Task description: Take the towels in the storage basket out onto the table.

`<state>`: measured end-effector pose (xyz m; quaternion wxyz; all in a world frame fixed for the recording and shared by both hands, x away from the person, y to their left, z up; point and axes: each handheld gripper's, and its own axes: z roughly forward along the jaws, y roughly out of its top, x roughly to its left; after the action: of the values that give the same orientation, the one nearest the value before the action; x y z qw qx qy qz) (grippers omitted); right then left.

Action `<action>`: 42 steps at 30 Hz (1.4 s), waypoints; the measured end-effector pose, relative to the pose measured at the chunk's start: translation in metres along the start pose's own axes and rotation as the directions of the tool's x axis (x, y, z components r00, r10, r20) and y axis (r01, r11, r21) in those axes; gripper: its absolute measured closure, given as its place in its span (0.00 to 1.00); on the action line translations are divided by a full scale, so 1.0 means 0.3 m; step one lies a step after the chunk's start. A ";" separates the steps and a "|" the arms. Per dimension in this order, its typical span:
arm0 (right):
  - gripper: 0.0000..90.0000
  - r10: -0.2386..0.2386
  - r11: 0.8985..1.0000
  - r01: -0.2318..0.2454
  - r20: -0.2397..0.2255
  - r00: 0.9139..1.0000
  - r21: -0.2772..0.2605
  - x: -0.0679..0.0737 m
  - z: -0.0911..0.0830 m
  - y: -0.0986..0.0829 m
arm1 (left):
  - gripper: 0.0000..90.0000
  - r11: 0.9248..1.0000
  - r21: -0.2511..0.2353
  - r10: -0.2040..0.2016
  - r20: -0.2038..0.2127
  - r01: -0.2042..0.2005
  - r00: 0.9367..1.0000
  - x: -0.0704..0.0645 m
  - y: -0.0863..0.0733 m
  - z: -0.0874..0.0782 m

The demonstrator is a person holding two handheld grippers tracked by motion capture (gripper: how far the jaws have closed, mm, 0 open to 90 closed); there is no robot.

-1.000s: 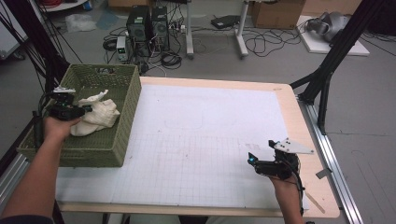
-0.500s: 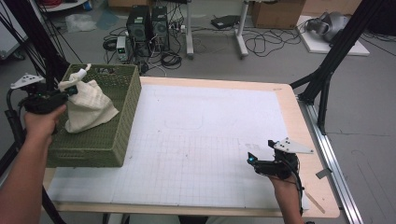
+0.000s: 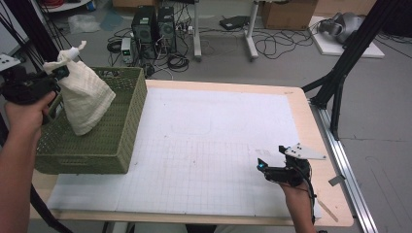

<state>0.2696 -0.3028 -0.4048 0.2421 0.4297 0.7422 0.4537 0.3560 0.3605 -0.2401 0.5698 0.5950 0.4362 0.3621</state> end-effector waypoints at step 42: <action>0.07 0.001 1.000 -0.001 0.001 1.000 -0.004 0.000 -0.004 0.004 | 0.91 0.955 -0.258 0.209 0.232 -0.147 0.950 -0.385 0.304 -0.023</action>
<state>0.2690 -0.3031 -0.4032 0.2432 0.4301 0.7408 0.4551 0.3181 0.2582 -0.1413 0.6531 0.6016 0.2567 0.3817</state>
